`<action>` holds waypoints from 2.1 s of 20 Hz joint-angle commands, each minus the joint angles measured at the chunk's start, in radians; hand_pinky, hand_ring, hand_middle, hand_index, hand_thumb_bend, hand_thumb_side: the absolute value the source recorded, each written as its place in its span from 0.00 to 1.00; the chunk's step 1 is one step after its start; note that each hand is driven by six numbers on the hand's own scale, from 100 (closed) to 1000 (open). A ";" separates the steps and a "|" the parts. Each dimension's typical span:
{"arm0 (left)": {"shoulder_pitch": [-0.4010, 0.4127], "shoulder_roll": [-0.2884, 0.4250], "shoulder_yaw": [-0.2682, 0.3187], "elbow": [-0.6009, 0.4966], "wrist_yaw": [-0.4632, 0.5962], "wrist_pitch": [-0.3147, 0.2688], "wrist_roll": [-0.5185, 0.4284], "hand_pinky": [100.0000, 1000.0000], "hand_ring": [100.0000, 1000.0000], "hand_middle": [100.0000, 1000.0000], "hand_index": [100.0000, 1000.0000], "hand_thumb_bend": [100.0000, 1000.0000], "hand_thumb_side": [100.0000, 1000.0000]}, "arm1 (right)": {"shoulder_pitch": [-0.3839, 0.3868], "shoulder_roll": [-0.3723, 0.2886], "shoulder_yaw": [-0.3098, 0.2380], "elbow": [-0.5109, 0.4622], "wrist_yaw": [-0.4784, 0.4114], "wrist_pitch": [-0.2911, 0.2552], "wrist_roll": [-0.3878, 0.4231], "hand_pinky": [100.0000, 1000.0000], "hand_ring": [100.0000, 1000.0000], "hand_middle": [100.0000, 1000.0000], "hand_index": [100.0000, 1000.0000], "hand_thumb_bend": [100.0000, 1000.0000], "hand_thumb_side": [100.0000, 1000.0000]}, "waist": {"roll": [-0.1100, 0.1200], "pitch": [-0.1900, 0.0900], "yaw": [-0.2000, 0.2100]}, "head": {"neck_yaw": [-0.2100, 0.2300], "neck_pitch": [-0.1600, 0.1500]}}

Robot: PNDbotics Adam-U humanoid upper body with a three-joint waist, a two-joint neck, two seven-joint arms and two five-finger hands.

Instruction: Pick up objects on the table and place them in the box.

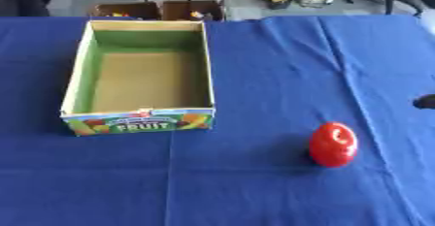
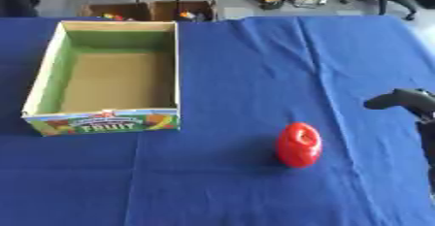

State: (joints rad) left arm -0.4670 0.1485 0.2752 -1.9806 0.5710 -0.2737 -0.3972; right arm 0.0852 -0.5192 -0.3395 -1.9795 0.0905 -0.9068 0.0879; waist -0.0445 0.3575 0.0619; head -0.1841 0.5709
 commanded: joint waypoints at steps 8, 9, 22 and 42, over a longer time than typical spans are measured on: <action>-0.006 0.028 -0.008 -0.019 0.002 0.001 -0.008 0.68 0.66 0.74 0.90 0.00 0.92 | 0.046 -0.141 -0.012 -0.020 0.154 0.000 -0.102 0.65 0.69 0.70 0.87 0.33 1.00 | -0.007 -0.026 0.007 | -0.022 0.002; -0.005 0.028 -0.010 -0.019 0.003 0.002 -0.009 0.68 0.66 0.74 0.90 0.00 0.92 | 0.055 -0.162 -0.015 -0.020 0.169 0.000 -0.101 0.66 0.70 0.71 0.87 0.32 1.00 | -0.007 -0.028 0.009 | -0.028 0.003; -0.002 0.024 -0.015 -0.019 0.009 0.005 -0.011 0.68 0.66 0.74 0.90 0.00 0.92 | -0.019 -0.404 0.015 -0.020 0.361 0.100 -0.277 0.67 0.73 0.75 0.87 0.32 1.00 | -0.005 -0.038 0.016 | -0.061 -0.006; 0.000 0.011 -0.025 -0.019 0.015 0.018 -0.025 0.68 0.66 0.74 0.90 0.00 0.93 | -0.217 -0.473 0.180 0.052 0.502 0.321 -0.162 0.64 0.73 0.73 0.92 0.56 1.00 | -0.009 -0.037 0.049 | -0.100 -0.019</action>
State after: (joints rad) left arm -0.4592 0.1555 0.2560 -1.9806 0.5809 -0.2561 -0.4195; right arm -0.1227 -0.9578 -0.1569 -1.9380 0.5863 -0.5898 -0.0902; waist -0.0549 0.3396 0.1115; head -0.2809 0.5619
